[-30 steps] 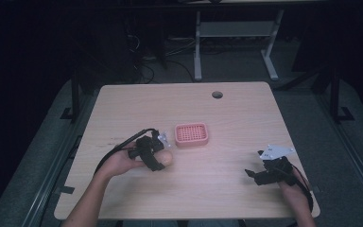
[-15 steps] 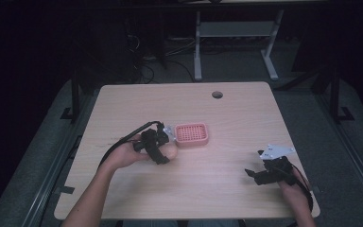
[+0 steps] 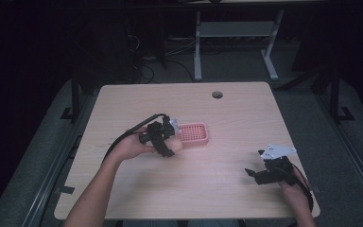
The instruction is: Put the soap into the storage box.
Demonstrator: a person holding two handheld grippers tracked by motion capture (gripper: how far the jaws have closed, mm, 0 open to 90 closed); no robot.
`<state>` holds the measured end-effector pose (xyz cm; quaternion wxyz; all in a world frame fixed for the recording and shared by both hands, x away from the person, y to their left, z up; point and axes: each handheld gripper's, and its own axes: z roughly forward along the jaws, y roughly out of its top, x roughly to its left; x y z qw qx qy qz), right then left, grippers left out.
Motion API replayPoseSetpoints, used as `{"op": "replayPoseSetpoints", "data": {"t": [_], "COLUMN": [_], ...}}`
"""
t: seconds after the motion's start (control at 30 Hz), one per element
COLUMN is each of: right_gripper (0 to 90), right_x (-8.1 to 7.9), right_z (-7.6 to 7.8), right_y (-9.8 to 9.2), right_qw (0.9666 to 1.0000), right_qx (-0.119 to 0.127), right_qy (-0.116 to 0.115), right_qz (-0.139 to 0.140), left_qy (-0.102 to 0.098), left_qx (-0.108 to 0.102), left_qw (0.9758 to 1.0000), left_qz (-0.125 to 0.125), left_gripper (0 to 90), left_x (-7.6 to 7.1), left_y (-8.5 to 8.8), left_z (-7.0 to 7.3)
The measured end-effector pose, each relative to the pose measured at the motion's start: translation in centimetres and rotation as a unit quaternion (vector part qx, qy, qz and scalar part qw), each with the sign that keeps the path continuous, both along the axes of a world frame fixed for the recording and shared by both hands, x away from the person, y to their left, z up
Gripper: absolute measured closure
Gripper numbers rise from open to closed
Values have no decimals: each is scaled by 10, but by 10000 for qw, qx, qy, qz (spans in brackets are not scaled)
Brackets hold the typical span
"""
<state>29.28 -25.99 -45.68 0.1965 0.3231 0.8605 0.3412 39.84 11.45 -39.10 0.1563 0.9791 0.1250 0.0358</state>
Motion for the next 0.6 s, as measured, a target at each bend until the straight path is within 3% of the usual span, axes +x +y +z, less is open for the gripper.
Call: {"op": "replayPoseSetpoints", "data": {"t": [0.6], "right_gripper": [139], "right_x": [0], "right_z": [1], "right_y": [-2], "right_qw": [10000], "right_qx": [59], "right_qy": [-20], "right_qz": [-19], "left_qy": [-7], "left_qx": [16], "left_qw": [10000], "left_qz": [-77], "left_gripper": [320], "left_x": [13], "left_y": [-15], "left_z": [6]}}
